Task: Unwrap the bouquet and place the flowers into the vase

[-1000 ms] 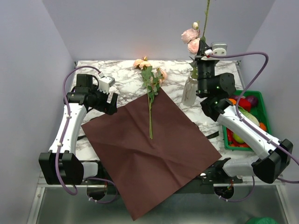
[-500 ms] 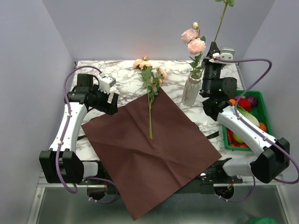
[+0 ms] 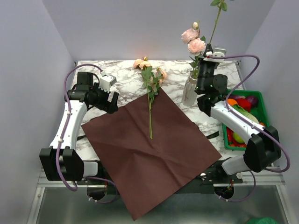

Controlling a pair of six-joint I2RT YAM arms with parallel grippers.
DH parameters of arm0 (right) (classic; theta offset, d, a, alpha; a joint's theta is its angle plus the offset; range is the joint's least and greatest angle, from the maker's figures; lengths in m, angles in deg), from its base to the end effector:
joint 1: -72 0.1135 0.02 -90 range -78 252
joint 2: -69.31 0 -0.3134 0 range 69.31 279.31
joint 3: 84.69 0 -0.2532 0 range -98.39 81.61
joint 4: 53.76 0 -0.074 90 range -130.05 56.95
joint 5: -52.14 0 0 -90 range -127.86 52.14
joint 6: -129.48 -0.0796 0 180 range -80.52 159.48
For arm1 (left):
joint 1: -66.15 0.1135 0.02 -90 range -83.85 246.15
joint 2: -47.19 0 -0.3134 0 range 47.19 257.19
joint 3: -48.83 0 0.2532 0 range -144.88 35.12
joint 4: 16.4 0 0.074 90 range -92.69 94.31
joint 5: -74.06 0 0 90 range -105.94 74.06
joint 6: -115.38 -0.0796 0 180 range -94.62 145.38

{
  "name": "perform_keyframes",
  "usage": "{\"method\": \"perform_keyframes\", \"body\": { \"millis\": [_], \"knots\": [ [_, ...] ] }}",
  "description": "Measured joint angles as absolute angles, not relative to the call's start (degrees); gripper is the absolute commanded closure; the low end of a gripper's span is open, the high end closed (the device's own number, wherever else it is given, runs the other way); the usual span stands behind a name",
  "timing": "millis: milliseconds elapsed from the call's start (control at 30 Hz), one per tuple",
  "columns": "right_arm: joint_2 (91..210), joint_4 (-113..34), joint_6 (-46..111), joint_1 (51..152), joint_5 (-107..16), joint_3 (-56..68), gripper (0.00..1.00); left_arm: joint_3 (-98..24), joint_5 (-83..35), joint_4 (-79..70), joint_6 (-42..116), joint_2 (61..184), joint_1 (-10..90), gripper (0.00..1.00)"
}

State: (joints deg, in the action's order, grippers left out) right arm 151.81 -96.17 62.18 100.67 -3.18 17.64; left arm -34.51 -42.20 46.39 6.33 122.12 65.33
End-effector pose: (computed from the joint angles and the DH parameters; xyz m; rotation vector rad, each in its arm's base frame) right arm 0.3217 0.1243 0.4880 0.1222 1.0399 -0.1822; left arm 0.2731 -0.0391 0.3350 0.5979 2.3592 -0.4355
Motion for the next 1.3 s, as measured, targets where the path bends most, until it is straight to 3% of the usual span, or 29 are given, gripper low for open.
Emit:
{"method": "perform_keyframes", "body": {
  "millis": [267,367,700,1300],
  "knots": [
    [152.3,-96.2,58.4,100.0,-1.9,21.2,0.99,-34.6,-42.4,46.4,6.0,122.3,65.3,0.01],
    [152.0,-94.0,55.6,100.0,-1.7,23.0,0.84,-34.6,-42.4,46.4,5.7,122.2,65.3,0.01],
    [144.4,-82.6,47.0,100.0,-3.6,28.4,0.65,-34.5,-42.6,46.4,5.3,120.7,65.3,0.01],
    [127.6,-69.4,44.6,106.2,-3.8,31.3,0.59,-34.5,-43.7,46.8,5.3,117.8,65.3,0.01]
  ]
}}
